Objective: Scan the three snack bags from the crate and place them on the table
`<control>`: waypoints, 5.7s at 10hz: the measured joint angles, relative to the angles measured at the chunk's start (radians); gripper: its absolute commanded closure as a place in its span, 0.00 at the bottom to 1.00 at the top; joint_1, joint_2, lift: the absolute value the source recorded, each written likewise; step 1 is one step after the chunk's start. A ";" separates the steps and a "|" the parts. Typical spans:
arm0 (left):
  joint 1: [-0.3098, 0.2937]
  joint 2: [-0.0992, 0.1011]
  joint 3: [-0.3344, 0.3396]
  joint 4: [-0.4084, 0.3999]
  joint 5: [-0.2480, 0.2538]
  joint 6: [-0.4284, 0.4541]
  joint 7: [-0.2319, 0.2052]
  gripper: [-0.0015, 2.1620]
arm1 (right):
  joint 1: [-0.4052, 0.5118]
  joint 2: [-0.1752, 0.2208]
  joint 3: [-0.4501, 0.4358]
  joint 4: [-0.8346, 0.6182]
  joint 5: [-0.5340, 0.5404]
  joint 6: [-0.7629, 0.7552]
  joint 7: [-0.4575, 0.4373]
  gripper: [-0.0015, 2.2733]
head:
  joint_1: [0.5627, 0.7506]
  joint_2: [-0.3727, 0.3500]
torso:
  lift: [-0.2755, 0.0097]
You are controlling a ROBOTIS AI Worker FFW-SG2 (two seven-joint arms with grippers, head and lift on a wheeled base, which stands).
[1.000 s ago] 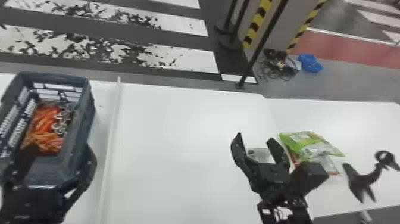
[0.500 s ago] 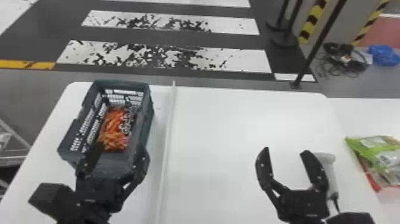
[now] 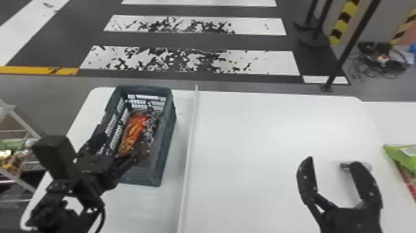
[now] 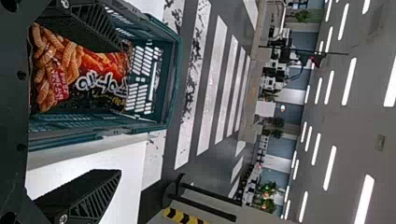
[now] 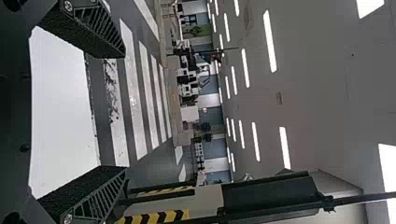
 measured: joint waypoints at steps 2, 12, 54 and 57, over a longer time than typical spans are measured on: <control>-0.078 -0.001 0.042 -0.005 0.022 0.133 0.020 0.03 | -0.022 -0.021 0.006 0.019 0.003 0.004 0.000 0.03 | 0.70 0.61 | 0.84; -0.607 -0.001 -0.001 0.412 0.012 0.613 0.048 0.11 | -0.073 -0.071 0.062 0.067 0.025 0.080 0.000 0.05 | 0.70 0.68 | 0.84; -0.479 0.004 -0.058 0.211 -0.142 0.626 0.101 0.97 | -0.015 -0.108 0.079 0.086 -0.025 -0.188 -0.015 0.05 | 0.70 0.67 | 0.84; -0.431 0.004 -0.060 0.105 -0.174 0.623 0.139 0.97 | -0.019 -0.108 0.078 0.091 -0.026 -0.189 -0.015 0.05 | 0.70 0.67 | 0.84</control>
